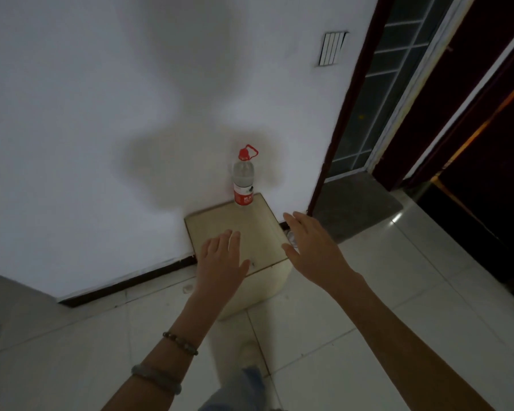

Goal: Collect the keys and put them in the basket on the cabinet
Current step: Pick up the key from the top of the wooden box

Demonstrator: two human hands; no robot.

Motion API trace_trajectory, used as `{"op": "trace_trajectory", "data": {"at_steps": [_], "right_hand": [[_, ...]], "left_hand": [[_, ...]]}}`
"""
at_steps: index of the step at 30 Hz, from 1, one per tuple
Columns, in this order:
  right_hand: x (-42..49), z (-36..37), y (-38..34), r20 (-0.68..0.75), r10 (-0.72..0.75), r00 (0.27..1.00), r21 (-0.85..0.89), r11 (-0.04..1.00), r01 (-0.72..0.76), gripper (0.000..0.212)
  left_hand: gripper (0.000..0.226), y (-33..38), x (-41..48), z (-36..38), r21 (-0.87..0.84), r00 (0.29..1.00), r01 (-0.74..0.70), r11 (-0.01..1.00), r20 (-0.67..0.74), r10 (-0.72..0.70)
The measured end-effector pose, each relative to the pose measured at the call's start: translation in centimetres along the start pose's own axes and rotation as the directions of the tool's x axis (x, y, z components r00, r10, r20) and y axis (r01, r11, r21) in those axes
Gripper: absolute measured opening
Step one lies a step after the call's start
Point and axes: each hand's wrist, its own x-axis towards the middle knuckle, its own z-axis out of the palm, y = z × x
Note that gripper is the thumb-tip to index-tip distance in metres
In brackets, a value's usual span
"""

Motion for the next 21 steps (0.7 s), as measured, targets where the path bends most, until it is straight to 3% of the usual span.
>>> {"op": "trace_trajectory", "data": {"at_steps": [15, 21], "right_hand": [[10.8, 3.5, 2.8, 0.152, -0.109, 0.982, 0.007, 0.994, 0.109, 0.056], [13.2, 6.9, 4.5, 0.279, -0.189, 0.942, 0.071, 0.982, 0.176, 0.054]], "left_hand": [[0.06, -4.1, 7.6, 3.1, 0.0, 0.992, 0.119, 0.993, 0.044, -0.119], [0.061, -5.3, 6.0, 7.6, -0.021, 0.957, 0.247, 0.969, 0.162, -0.24]]}}
